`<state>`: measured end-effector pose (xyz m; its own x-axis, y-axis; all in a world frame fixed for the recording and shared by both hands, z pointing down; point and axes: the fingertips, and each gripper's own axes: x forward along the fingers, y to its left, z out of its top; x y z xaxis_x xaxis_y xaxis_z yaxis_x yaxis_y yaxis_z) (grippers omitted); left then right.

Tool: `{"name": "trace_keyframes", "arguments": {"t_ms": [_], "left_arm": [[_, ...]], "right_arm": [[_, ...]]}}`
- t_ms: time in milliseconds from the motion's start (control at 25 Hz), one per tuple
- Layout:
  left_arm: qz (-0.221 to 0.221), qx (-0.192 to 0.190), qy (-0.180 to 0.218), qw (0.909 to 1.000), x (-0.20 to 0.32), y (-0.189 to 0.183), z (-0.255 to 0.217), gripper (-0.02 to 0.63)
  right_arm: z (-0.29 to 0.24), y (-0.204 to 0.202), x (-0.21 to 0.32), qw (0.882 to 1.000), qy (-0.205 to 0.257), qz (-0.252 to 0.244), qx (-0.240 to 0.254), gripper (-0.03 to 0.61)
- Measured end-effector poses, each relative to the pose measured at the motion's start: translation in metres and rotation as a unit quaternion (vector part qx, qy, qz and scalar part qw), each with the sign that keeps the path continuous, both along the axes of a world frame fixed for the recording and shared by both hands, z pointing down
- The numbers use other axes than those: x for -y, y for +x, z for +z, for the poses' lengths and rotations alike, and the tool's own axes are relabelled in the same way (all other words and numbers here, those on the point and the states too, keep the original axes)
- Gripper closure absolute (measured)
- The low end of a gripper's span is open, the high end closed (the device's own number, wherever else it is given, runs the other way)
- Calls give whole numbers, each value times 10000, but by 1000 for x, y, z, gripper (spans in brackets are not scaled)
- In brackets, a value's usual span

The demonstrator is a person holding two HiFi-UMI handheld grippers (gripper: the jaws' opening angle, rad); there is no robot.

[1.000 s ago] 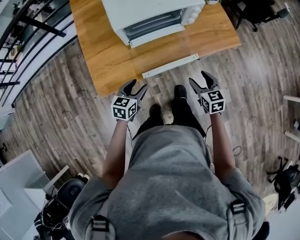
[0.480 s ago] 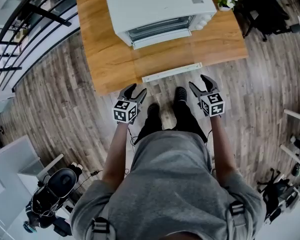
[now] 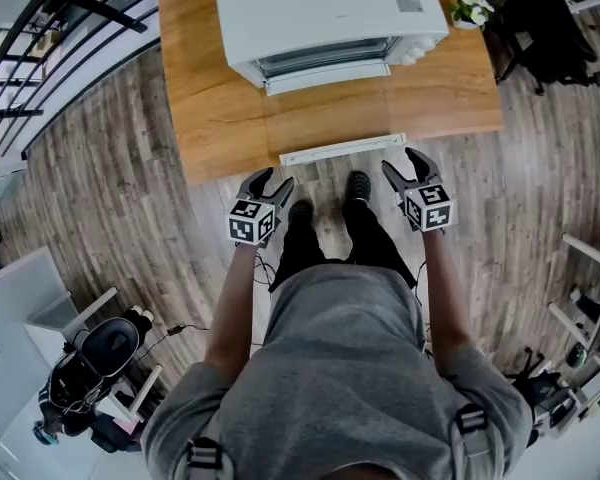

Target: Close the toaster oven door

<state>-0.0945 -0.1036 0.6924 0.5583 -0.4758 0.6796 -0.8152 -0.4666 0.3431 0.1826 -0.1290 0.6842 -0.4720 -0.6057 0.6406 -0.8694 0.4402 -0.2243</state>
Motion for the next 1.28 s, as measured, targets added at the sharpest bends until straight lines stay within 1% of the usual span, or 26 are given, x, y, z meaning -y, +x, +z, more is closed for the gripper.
{"name": "trace_keyframes", "arguments": {"t_ms": [160, 320, 400, 680, 840, 960, 1080, 1280], "left_arm": [[-51, 80, -65, 9999, 1, 3, 11, 365], [-342, -30, -107, 9994, 3, 4, 20, 360], [-453, -14, -118, 9989, 3, 4, 23, 359], [-443, 437, -208, 9978, 0, 10, 41, 354], [-643, 506, -176, 9965, 5, 13, 46, 354], [-760, 487, -159, 9958, 4, 17, 46, 354], [-873, 502, -149, 9948, 5, 19, 49, 355], [-1019, 631, -114, 9927, 6, 13, 54, 355]], "right_arm": [[10, 6, 8, 9999, -83, -96, -36, 293], [18, 11, 10, 9996, -177, -222, -69, 299], [21, 15, 11, 9993, -226, -283, -90, 299], [48, 26, 10, 9958, -508, -691, -305, 301], [58, 29, 15, 9946, -622, -806, -219, 302], [62, 28, 18, 9941, -639, -865, -154, 319], [69, 25, 22, 9934, -622, -940, -191, 321], [78, 20, 25, 9920, -637, -1066, -209, 328]]}}
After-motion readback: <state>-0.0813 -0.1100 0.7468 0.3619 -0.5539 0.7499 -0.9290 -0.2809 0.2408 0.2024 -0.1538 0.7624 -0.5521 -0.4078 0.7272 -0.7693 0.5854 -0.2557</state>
